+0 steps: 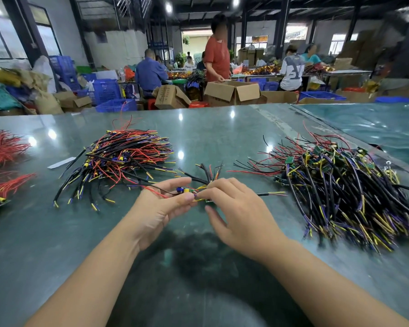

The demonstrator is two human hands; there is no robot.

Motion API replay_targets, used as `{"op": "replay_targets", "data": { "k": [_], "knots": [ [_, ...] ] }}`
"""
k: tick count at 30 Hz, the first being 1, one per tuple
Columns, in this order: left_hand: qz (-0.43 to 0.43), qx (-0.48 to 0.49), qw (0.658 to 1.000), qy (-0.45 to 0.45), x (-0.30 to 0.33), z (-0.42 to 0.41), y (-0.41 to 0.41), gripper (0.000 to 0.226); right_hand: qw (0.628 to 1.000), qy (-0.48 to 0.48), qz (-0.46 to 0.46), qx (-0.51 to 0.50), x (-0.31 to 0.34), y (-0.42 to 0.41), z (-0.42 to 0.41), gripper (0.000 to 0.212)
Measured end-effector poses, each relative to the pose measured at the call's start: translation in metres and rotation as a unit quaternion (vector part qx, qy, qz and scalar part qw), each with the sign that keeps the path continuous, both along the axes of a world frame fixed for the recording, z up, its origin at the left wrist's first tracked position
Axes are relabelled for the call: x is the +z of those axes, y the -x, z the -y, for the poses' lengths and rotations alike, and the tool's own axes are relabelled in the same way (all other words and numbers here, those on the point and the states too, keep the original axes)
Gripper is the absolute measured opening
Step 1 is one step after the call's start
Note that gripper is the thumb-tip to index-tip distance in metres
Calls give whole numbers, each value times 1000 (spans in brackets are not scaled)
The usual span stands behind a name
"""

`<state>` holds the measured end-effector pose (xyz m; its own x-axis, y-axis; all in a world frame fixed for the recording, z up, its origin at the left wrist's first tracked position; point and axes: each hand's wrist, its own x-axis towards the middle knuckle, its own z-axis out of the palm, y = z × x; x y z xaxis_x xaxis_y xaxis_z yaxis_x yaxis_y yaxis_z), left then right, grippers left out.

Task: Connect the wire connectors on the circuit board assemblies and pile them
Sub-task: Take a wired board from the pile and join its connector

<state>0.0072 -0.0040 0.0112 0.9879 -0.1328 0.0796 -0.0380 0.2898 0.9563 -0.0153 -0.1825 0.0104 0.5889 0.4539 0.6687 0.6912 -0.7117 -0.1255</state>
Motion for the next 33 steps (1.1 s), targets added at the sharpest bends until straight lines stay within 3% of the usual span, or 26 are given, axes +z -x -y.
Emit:
{"op": "replay_targets", "data": {
  "k": [6,10,12,16,19,21,23,26,28,30,33],
  "knots": [
    [-8,-14,999,38,5,1,0,47,999,-35,-23,-19,4,0,10,29],
    [-15,-2,999,45,8,-1,1,71,989,-143,24,-42,17,-8,26,32],
    [-12,13,999,51,8,-2,1,52,974,-200,80,-71,26,-14,44,34],
    [-7,16,998,52,8,-5,1,41,922,-250,157,-251,39,-23,92,41],
    [-10,18,998,57,10,-5,1,41,879,-271,77,-384,38,-28,123,55],
    [-15,23,998,55,10,-4,0,39,855,-243,14,-458,34,-30,130,59],
    [-23,30,998,52,9,-4,-2,31,848,-196,9,-491,31,-32,124,63],
    [-37,49,998,34,5,-4,-5,17,925,-145,51,-346,23,-36,93,54],
    [-41,63,997,21,3,-4,-7,16,973,-108,11,-202,10,-37,66,45],
    [-44,69,997,13,2,-3,-7,16,990,-22,-78,-118,-8,-35,41,45],
    [-51,69,996,7,0,1,-7,17,977,97,-179,-65,-32,-38,21,51]
  ]
}}
